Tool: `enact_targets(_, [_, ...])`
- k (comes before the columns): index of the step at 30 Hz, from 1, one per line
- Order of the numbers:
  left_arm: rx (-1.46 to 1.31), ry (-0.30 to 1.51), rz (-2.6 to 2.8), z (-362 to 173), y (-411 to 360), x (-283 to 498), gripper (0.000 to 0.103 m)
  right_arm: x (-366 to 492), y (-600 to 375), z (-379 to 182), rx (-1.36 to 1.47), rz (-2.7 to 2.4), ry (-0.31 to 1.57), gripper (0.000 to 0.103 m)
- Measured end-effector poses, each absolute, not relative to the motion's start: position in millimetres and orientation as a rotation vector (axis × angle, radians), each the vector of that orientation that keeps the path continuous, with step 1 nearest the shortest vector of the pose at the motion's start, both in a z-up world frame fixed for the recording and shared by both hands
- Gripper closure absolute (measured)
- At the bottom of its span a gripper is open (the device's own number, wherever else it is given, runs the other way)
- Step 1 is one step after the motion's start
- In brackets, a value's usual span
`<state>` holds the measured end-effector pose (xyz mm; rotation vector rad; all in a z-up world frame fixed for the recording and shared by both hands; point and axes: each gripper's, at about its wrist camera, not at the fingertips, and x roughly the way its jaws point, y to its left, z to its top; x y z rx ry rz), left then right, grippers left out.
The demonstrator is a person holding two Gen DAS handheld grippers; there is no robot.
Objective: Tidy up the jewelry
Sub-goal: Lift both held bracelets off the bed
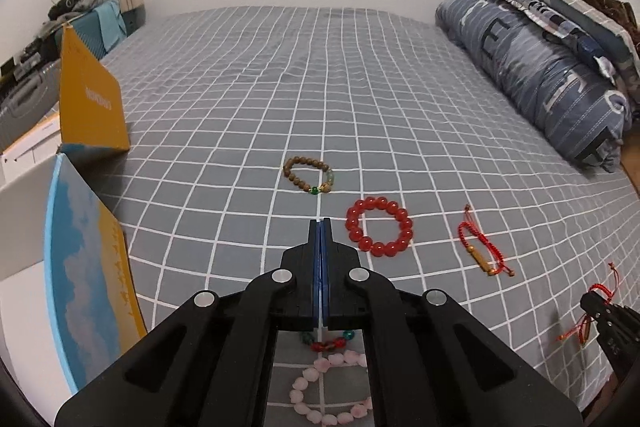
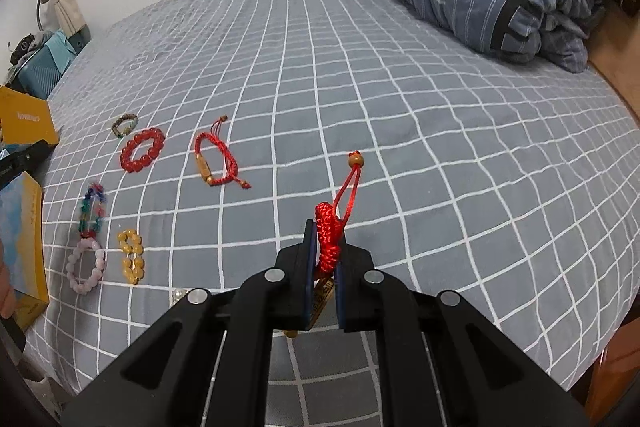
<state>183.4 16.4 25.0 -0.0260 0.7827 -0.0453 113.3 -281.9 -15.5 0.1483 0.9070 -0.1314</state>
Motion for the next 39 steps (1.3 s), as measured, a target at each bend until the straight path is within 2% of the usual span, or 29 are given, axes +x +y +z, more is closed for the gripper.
enact_targets(4, [-0.020, 0.793, -0.049, 21, 19, 186, 0.103, 111, -280, -13, 0.139, -0.127, 0.896, 0.096])
enact_targets(8, [-0.028, 0.891, -0.034, -9, 23, 203, 0.095, 111, -275, -14, 0.130, -0.115, 0.904, 0.096])
enact_targets(11, [-0.020, 0.943, -0.014, -29, 26, 212, 0.072, 113, -271, -17, 0.121, -0.109, 0.915, 0.096])
enact_targets(14, [-0.027, 0.991, -0.010, -43, 28, 217, 0.070, 115, -269, -19, 0.113, -0.108, 0.921, 0.096])
enact_targets(15, [-0.029, 1.005, -0.015, -47, 29, 218, 0.066, 115, -269, -19, 0.112, -0.109, 0.924, 0.096])
enact_targets(19, [-0.026, 1.044, -0.012, -57, 31, 220, 0.065, 115, -271, -21, 0.116, -0.114, 0.931, 0.096])
enact_targets(28, [-0.011, 1.046, -0.033, -54, 27, 212, 0.054, 115, -271, -20, 0.113, -0.115, 0.932, 0.096])
enact_targets(32, [0.011, 1.071, -0.034, -64, 22, 212, 0.055, 115, -270, -20, 0.112, -0.115, 0.934, 0.096])
enact_targets(33, [0.016, 1.072, -0.032, -65, 22, 213, 0.058, 115, -270, -20, 0.112, -0.115, 0.933, 0.096])
enact_targets(34, [0.013, 1.072, -0.036, -65, 22, 213, 0.062, 115, -270, -20, 0.112, -0.116, 0.933, 0.095])
enact_targets(36, [0.011, 1.081, -0.040, -66, 23, 214, 0.085, 115, -270, -20, 0.112, -0.116, 0.933, 0.095])
enact_targets(37, [0.008, 1.086, -0.042, -67, 24, 215, 0.089, 115, -271, -20, 0.112, -0.117, 0.934, 0.095])
enact_targets(39, [0.002, 1.081, -0.042, -66, 25, 215, 0.090, 115, -271, -20, 0.113, -0.117, 0.935, 0.095])
